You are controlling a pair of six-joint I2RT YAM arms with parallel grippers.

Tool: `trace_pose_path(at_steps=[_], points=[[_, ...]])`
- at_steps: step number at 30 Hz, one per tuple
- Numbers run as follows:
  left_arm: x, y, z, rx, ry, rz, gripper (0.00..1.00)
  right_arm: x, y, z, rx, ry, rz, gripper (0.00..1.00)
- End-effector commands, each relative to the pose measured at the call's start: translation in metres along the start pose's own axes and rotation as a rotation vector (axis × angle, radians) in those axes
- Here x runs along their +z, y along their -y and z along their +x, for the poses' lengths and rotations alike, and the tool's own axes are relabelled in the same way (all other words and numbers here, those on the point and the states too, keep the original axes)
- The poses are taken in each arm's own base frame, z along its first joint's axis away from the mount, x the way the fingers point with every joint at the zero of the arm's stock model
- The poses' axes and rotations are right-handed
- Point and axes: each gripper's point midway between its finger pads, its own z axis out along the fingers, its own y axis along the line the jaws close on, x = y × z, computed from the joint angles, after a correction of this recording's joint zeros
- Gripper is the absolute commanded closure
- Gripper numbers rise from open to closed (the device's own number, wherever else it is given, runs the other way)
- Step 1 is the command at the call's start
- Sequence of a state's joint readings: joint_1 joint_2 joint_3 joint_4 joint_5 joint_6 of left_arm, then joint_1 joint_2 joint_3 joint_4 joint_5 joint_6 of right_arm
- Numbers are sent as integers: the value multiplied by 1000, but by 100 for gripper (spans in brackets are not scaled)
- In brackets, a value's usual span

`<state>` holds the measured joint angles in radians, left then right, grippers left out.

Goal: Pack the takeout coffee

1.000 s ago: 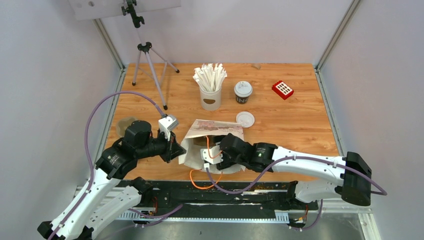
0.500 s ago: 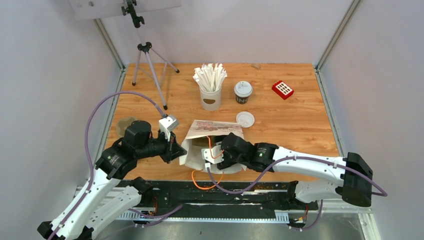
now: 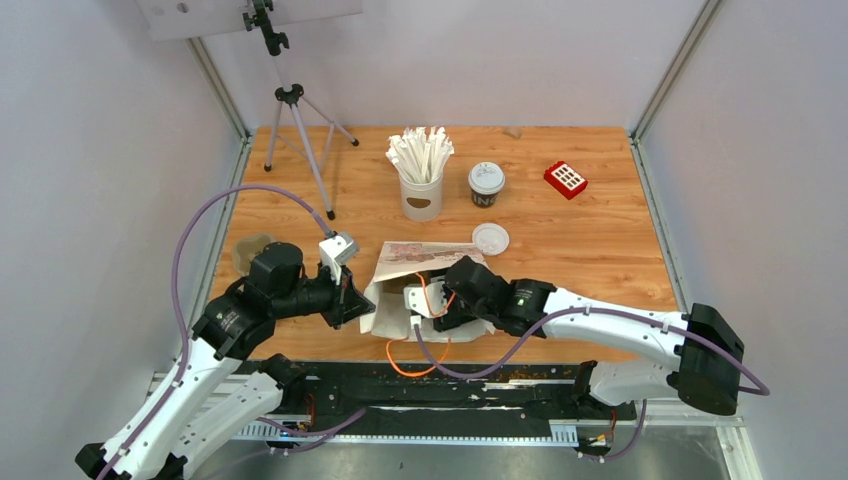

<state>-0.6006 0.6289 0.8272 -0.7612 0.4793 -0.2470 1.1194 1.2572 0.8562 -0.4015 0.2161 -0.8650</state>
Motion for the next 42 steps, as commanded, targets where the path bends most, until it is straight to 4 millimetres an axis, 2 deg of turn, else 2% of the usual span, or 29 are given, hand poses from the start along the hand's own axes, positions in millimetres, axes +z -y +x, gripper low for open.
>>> trace_pose_path(at_steps=[1, 14, 24, 42], points=[[-1, 3, -4, 16, 25, 19, 96, 5, 1, 0, 33, 16, -8, 32], [0, 1, -3, 11, 14, 8, 96, 15, -5, 18, 66, -27, 1, 32], [0, -1, -1, 13, 2, -3, 96, 21, -1, 33, 89, -72, 26, 29], [4, -3, 0, -3, -7, -5, 96, 26, -7, 44, 101, -79, 22, 25]])
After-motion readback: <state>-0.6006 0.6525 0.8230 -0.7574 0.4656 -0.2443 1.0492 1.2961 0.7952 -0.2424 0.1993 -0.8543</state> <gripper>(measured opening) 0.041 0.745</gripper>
